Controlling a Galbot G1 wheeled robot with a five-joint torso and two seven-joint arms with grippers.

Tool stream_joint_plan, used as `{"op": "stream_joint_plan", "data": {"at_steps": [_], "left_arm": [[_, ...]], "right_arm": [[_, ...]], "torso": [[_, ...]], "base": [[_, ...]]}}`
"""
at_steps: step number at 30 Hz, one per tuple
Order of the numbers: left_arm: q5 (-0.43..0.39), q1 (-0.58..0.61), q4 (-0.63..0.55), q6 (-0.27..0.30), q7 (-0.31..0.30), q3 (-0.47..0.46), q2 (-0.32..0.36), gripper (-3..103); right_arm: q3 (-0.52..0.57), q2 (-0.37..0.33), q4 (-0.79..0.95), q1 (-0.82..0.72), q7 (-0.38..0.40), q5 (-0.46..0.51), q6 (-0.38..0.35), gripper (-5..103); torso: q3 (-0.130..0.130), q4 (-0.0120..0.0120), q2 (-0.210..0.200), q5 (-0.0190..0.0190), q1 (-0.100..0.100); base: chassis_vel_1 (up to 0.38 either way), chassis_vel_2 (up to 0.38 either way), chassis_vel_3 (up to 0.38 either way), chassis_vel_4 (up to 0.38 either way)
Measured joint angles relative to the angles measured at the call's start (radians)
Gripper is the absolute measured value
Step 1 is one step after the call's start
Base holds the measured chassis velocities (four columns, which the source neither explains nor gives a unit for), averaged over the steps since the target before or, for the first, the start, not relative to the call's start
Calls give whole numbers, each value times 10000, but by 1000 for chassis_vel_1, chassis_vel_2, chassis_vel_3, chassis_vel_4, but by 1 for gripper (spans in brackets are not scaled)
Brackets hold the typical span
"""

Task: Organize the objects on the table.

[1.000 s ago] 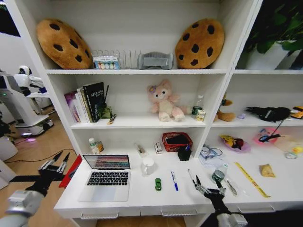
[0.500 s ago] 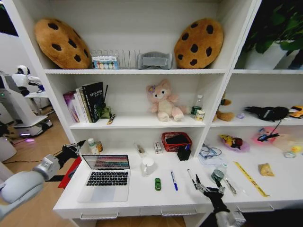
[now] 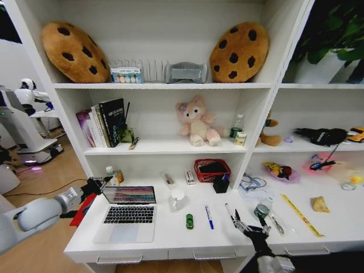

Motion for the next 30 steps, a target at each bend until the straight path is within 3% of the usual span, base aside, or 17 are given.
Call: {"op": "stream_joint_plan", "data": {"at_steps": [4,5,9,17,18,20,21,24,27,29,30], "left_arm": [[420,25,-126,-169,-47,176,-665,0],[694,122,-268,-260,-46,195,-1151,0],[1213,512,-490,-475,-19,35,-2028,0],[2027,1438,-996,-602,51,-109,-3166,0],[2333,1555,-1058,-669,44,70,-3598,0],[3040,1666,-994,-863,45,531,-4410,0],[3040,1666,-994,-863,45,531,-4410,0],[3777,1614,-764,-1158,56,1042,-5607,0],[3877,1537,-696,-1237,54,1112,-5913,0],[3685,1100,-616,-1430,-104,1128,-7149,2],[3685,1100,-616,-1430,-104,1128,-7149,2]], "right_arm": [[-3,25,-1,9,14,-50,0,100],[1,32,1,17,35,-57,1,100],[-65,40,-8,80,80,-107,-48,100],[-405,111,46,330,228,-393,-250,100],[-473,119,58,354,253,-440,-281,100],[-523,105,73,364,274,-458,-297,100],[-523,105,73,364,274,-458,-297,100],[-509,67,80,295,278,-463,-298,100],[-501,57,90,250,276,-463,-291,100],[-483,33,184,42,227,-469,-207,100],[-483,33,184,42,227,-469,-207,100]], "torso": [[-1,2,0,3,0],[-2,4,1,2,-1],[-3,4,2,4,-3],[0,-7,1,-11,1],[0,-1,1,4,0],[0,3,0,-10,1],[0,3,0,-10,1],[-1,4,1,0,0],[-1,3,2,-1,-1],[-1,0,1,1,0],[-1,0,1,1,0]], "base": [[0,0,0,0],[0,0,0,0],[0,0,0,0],[0,0,0,0],[0,0,0,0],[0,0,0,0],[0,0,0,0],[0,0,0,0],[0,0,0,0],[0,0,0,0],[0,0,0,0]]}}
